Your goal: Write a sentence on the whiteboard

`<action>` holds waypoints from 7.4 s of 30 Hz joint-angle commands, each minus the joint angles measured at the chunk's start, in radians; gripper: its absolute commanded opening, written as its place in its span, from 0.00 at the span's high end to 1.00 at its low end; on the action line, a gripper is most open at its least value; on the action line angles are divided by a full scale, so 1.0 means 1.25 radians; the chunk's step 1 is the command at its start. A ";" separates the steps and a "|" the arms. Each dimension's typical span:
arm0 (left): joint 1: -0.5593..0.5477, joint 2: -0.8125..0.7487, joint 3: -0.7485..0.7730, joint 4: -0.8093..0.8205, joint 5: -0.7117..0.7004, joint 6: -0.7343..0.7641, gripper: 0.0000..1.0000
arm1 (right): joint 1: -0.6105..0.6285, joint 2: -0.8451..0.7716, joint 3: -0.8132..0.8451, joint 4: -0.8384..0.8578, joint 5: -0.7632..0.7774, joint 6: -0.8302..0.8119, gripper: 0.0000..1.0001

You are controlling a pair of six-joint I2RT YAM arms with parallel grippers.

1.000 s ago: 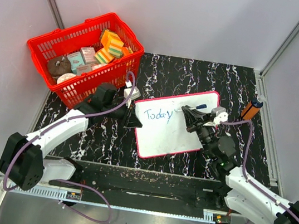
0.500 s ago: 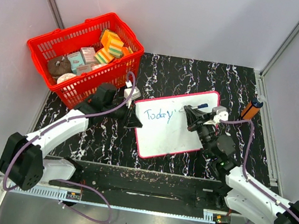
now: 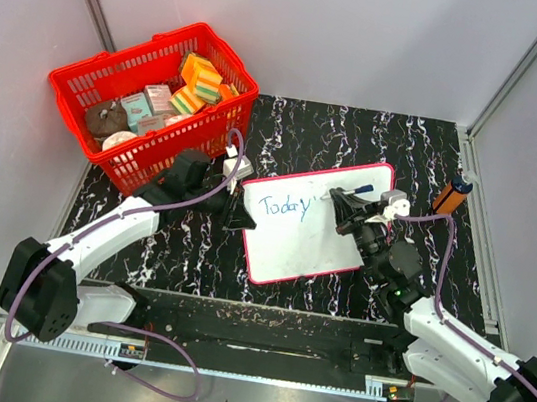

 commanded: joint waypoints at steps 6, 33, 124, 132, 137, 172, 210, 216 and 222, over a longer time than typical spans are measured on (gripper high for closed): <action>-0.004 0.048 -0.033 -0.058 -0.315 0.221 1.00 | -0.004 -0.002 0.019 0.013 -0.056 0.021 1.00; -0.011 0.053 -0.032 -0.061 -0.325 0.222 1.00 | -0.004 -0.065 -0.027 -0.083 0.005 -0.004 1.00; -0.033 0.058 -0.033 -0.069 -0.342 0.227 1.00 | -0.118 -0.164 0.035 -0.172 -0.017 -0.008 1.00; -0.036 0.064 -0.031 -0.075 -0.344 0.226 1.00 | -0.117 -0.157 0.020 -0.150 -0.067 0.022 1.00; -0.036 0.064 -0.031 -0.074 -0.344 0.226 1.00 | -0.117 -0.168 -0.003 -0.159 -0.069 0.032 1.00; -0.043 0.065 -0.032 -0.074 -0.347 0.230 1.00 | -0.118 -0.137 0.020 -0.109 0.046 0.000 1.00; -0.049 0.065 -0.033 -0.076 -0.356 0.230 1.00 | -0.117 -0.190 -0.055 -0.167 0.038 0.023 1.00; -0.049 0.067 -0.033 -0.076 -0.358 0.231 1.00 | -0.117 -0.195 -0.057 -0.180 0.048 0.022 1.00; -0.050 0.069 -0.033 -0.075 -0.358 0.231 1.00 | -0.117 -0.204 -0.055 -0.195 0.070 0.021 1.00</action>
